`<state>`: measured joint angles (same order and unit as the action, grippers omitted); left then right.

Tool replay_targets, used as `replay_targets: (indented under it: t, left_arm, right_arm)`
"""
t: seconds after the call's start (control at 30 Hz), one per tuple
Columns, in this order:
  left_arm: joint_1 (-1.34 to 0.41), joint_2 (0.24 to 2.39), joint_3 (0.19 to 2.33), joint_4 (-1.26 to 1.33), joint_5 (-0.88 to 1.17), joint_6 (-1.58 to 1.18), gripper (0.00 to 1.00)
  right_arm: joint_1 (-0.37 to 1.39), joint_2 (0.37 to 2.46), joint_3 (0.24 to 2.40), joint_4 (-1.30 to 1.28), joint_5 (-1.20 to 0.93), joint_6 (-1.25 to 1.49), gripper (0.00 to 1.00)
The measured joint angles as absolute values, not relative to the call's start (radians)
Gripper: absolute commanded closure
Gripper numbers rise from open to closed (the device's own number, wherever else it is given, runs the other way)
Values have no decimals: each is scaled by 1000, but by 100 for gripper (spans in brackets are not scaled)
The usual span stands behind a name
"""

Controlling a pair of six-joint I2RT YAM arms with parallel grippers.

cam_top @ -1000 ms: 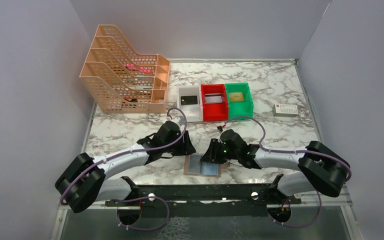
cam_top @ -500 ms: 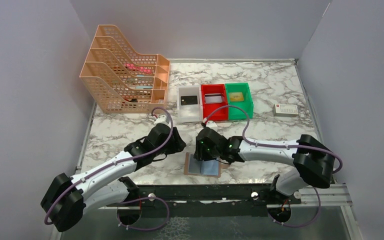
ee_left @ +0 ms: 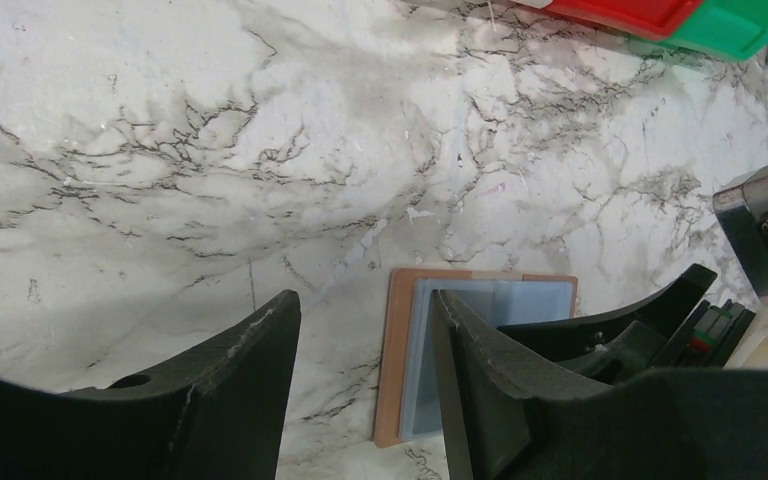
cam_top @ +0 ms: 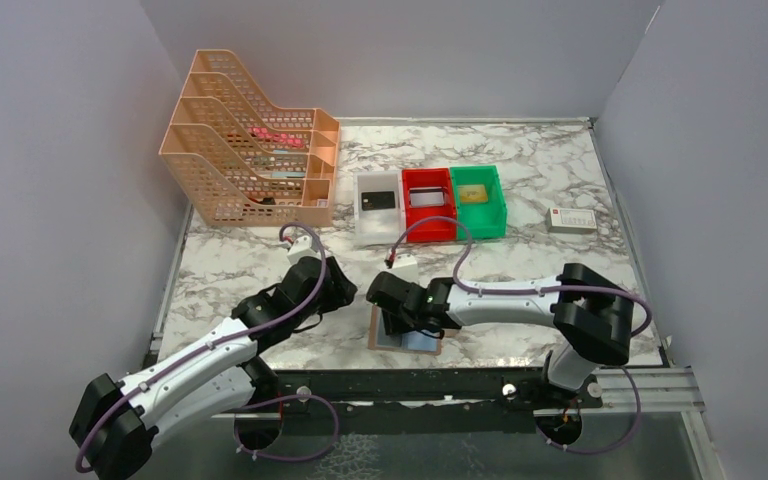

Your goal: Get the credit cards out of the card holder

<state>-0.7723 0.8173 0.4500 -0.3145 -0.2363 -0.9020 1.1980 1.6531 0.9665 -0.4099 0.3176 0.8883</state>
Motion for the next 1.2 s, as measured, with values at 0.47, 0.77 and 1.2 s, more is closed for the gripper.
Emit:
replay_targets:
  t: [0.47, 0.77, 1.2]
  left_arm:
    - [-772, 810, 450, -335, -252, -905, 45]
    - [-772, 828, 450, -333, -251, -902, 45]
    - [-772, 903, 435, -141, -34, -836, 41]
  right_arm:
    - [1231, 1725, 1039, -469, 372, 924, 90]
    - [1231, 1724, 1037, -461, 373, 926, 95]
    - [1080, 1488, 714, -98, 134, 892, 96]
